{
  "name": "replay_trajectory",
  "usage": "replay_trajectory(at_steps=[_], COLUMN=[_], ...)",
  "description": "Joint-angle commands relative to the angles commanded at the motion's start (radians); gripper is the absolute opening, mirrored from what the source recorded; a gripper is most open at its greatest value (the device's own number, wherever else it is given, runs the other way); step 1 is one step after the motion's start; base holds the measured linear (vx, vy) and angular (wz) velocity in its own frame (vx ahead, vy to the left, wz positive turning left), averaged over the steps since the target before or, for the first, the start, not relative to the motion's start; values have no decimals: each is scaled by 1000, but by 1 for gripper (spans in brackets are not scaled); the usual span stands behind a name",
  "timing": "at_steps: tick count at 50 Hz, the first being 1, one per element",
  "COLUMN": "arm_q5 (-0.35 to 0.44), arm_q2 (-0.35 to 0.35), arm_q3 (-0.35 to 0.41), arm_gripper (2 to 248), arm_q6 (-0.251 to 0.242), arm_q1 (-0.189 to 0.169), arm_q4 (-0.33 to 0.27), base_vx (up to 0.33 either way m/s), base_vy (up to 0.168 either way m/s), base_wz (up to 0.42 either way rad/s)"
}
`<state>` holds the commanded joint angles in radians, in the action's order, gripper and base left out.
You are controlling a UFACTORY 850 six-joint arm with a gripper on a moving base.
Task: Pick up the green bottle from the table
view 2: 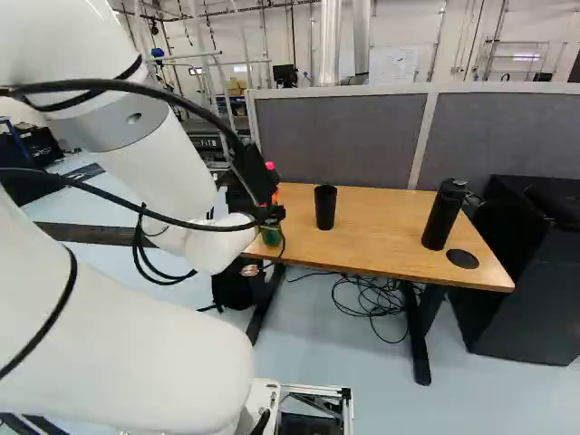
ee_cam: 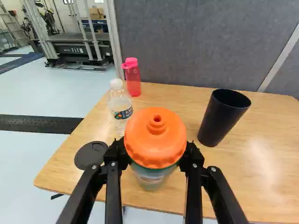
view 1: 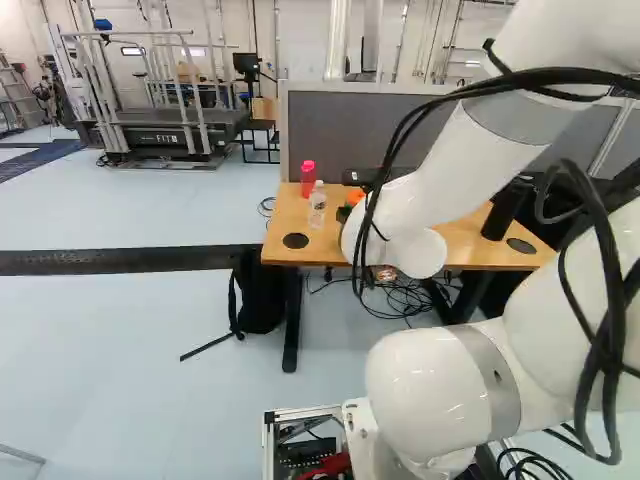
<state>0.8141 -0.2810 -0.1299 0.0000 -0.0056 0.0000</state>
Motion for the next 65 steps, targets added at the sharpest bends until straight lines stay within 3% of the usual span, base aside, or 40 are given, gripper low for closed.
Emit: replay_trajectory(at_steps=[23, 65], arm_q5=[54, 59], arm_q2=[2, 2], arm_q3=[39, 43], arm_gripper=[30, 30], arm_q6=[0, 0], arm_q1=[5, 6], arm_q4=[0, 0], base_vx=[0, 0], base_vy=[0, 0], base_wz=[0, 0])
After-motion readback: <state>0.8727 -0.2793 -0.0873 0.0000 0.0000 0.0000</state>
